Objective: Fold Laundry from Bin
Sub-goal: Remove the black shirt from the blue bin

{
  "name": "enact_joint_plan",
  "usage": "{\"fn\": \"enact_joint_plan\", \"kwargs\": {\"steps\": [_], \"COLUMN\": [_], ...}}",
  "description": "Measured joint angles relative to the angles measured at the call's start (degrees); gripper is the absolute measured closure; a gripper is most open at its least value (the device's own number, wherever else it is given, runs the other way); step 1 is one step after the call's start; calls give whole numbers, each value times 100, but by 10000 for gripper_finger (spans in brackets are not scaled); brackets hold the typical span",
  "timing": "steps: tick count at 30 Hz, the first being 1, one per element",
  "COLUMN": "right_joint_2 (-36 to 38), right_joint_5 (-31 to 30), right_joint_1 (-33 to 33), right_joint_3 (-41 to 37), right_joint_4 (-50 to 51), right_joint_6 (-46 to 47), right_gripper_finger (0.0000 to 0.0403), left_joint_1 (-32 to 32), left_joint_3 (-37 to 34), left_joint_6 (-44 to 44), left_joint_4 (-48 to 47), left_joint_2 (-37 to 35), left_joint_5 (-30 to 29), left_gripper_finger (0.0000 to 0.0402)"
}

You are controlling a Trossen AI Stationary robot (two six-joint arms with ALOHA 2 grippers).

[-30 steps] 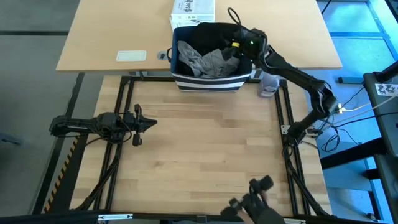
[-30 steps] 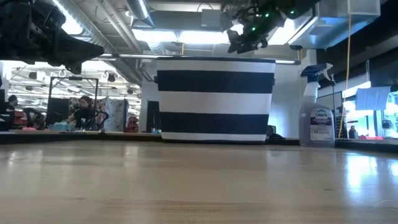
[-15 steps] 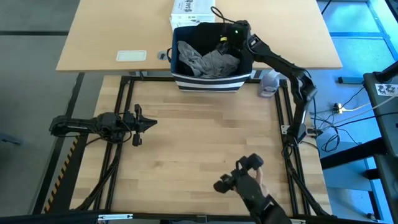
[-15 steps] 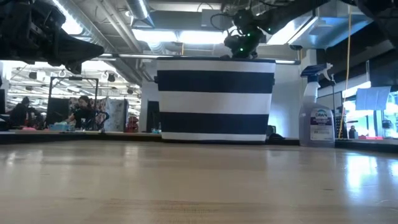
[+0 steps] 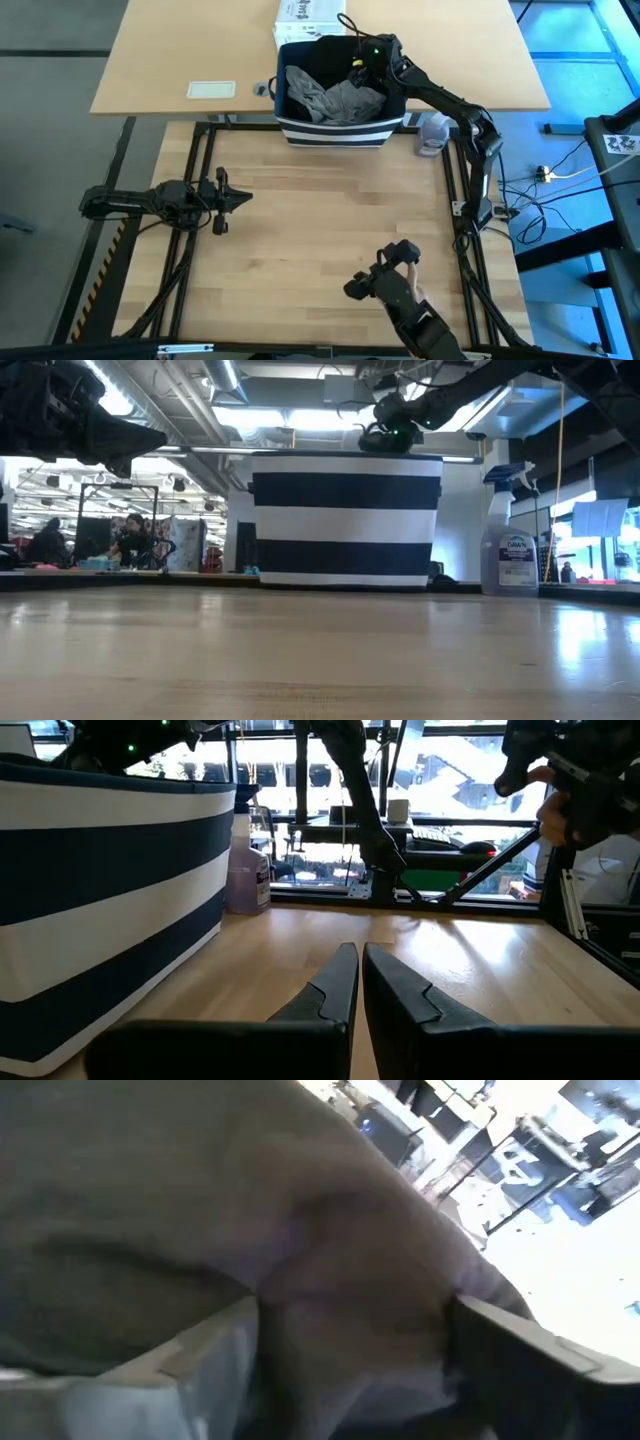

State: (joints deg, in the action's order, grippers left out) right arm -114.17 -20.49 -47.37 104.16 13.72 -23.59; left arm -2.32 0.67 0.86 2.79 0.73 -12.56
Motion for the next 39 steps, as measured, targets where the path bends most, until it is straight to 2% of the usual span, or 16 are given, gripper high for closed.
{"fn": "enact_joint_plan", "kwargs": {"steps": [4,10,11,17,21,28,34,39], "right_joint_2": [-55,-55,-53,189,556,1144,1244,1301], "right_joint_5": [-33,-89,-92,-325,-414,-598,-763,-736], "right_joint_1": [3,15,15,64,200,574,697,731], "right_joint_3": [0,-4,-4,-16,338,1305,2340,3093], "right_joint_4": [-75,-302,-340,-688,-522,-266,-132,436], "right_joint_6": [-119,-310,-389,-557,-693,-905,-1268,-1025], "right_gripper_finger": [186,362,381,383,394,397,399,401], "left_joint_1": [0,-1,1,1,0,1,0,1], "left_joint_3": [0,0,0,0,0,0,0,0], "left_joint_6": [-3,-5,-5,-4,-4,-4,-1,9], "left_joint_4": [-1,-2,-2,-7,-12,34,95,122], "left_joint_2": [1,2,0,2,1,2,0,0], "left_joint_5": [-17,-32,-33,-33,-37,-39,-39,-39], "left_gripper_finger": [384,384,384,384,384,384,384,384]}}
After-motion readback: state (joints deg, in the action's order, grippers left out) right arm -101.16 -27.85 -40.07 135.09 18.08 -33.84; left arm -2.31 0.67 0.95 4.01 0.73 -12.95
